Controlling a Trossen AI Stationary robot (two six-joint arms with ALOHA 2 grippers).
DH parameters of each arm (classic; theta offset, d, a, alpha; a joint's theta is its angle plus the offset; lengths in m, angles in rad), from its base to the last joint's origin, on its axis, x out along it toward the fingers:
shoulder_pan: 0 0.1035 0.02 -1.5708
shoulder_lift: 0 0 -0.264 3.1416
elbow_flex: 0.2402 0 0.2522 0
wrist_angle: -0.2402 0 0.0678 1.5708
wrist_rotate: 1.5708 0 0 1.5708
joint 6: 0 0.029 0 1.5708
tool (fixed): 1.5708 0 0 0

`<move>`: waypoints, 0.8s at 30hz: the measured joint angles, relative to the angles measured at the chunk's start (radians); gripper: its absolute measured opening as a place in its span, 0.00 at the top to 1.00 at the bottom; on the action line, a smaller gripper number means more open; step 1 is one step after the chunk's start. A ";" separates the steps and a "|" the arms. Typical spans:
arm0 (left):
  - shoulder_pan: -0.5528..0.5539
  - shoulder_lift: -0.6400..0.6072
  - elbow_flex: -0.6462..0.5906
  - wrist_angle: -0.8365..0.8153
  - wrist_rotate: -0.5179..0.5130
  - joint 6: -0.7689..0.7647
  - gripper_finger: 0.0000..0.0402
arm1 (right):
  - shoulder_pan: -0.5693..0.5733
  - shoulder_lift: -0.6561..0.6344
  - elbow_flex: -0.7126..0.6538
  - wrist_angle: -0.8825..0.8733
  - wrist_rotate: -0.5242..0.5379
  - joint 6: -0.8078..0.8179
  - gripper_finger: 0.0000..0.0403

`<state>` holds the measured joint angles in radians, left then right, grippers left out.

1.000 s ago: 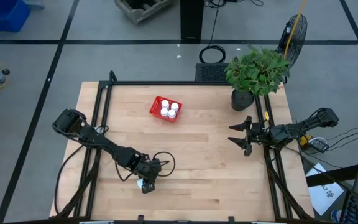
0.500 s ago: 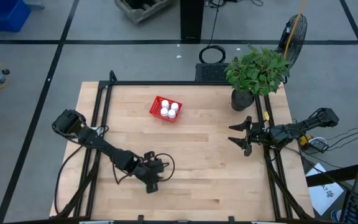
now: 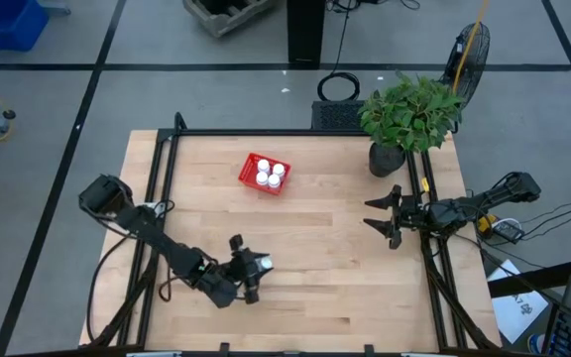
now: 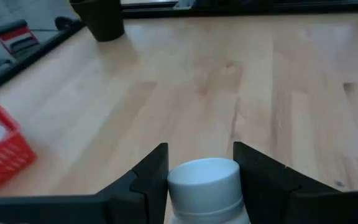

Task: Pick and place pill bottles into a basket
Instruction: Put the white pill bottle into the orange basket

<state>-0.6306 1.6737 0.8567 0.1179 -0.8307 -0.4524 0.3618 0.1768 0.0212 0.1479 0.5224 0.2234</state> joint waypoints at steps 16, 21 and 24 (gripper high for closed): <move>-0.037 0.029 -0.386 0.729 0.043 0.119 0.60 | 0.000 0.004 0.000 0.000 0.000 0.000 0.35; -0.044 0.029 -0.431 0.753 0.012 0.135 0.60 | 0.000 0.004 0.000 -0.001 0.000 0.000 0.35; -0.055 0.027 -0.439 0.749 0.016 0.156 0.60 | 0.000 0.004 0.000 -0.001 0.000 0.000 0.36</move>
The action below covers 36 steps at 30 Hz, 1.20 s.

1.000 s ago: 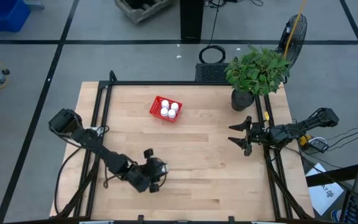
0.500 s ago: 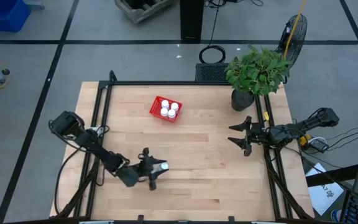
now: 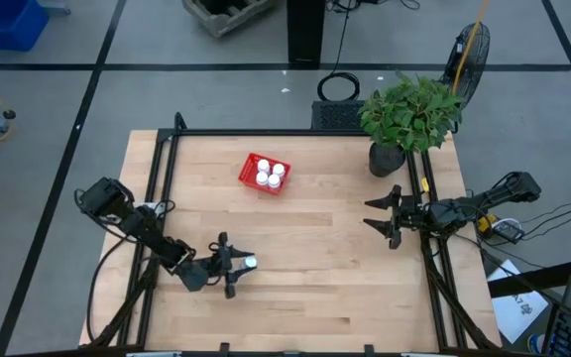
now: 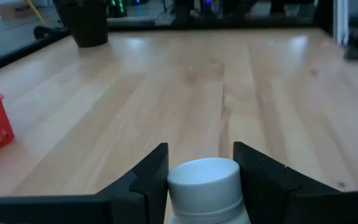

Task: Pick and place pill bottles into a basket
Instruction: Put the white pill bottle into the orange basket

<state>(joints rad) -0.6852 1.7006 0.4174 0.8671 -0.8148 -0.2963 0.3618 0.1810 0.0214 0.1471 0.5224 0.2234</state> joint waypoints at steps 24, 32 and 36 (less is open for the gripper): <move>0.023 0.001 -0.012 0.194 0.057 0.140 0.60 | -0.004 0.006 0.000 0.071 0.003 0.012 0.36; 0.108 0.001 -0.011 0.361 0.141 0.236 0.59 | -0.035 0.075 0.000 0.431 -0.403 -0.056 0.36; 0.165 0.001 -0.010 0.460 0.235 0.249 0.59 | -0.035 0.158 0.000 0.505 -0.441 -0.020 0.36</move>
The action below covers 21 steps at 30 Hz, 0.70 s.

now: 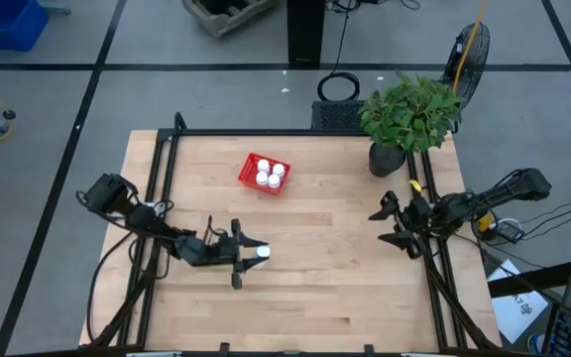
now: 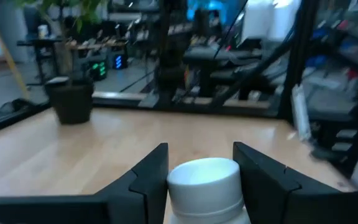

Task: Pick and place pill bottles into a basket
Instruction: Put the white pill bottle into the orange basket

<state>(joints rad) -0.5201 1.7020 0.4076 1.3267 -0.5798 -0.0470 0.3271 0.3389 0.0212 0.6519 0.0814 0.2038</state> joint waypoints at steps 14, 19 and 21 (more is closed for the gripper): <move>0.154 0.000 0.041 0.143 0.223 0.035 0.59 | -0.006 0.455 0.086 0.191 0.241 0.095 0.40; 0.187 0.000 0.095 0.137 0.275 0.039 0.59 | -0.013 0.696 0.249 0.215 0.243 0.065 0.38; 0.198 0.000 0.116 0.135 0.290 0.049 0.59 | -0.012 0.798 0.316 0.200 0.228 0.035 0.36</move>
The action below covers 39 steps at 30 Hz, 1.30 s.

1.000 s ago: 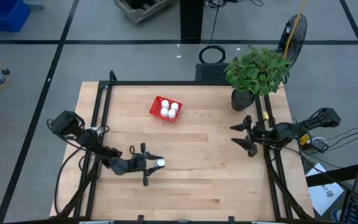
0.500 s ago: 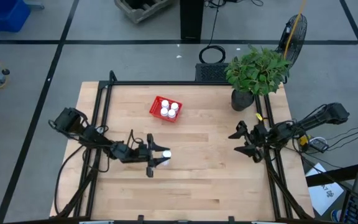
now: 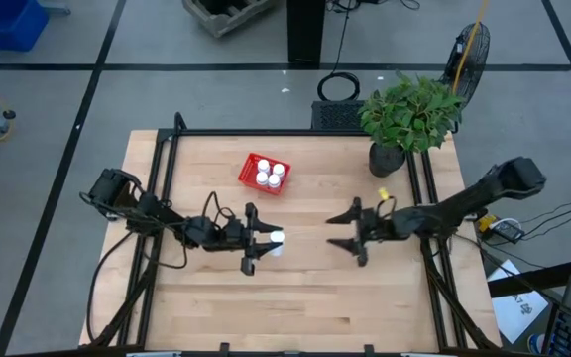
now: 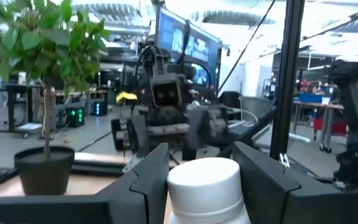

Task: Pick and place pill bottles into a basket
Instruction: Put the white pill bottle into the orange basket

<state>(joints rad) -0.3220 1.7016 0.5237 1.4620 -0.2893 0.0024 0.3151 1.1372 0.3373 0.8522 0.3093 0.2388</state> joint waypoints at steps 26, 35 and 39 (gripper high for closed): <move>0.020 -0.003 0.086 -0.022 0.043 0.057 0.58 | -0.054 0.581 0.496 0.065 -0.129 -0.098 0.19; 0.018 -0.003 0.088 -0.029 0.058 0.063 0.59 | -0.054 0.582 0.506 0.072 -0.131 -0.102 0.29; 0.018 -0.003 0.088 -0.030 0.057 0.063 0.56 | -0.054 0.582 0.506 0.072 -0.133 -0.112 0.42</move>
<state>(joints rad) -0.3042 1.6985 0.6117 1.4319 -0.2324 0.0655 0.2615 1.7191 0.8436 0.9237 0.1764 0.1265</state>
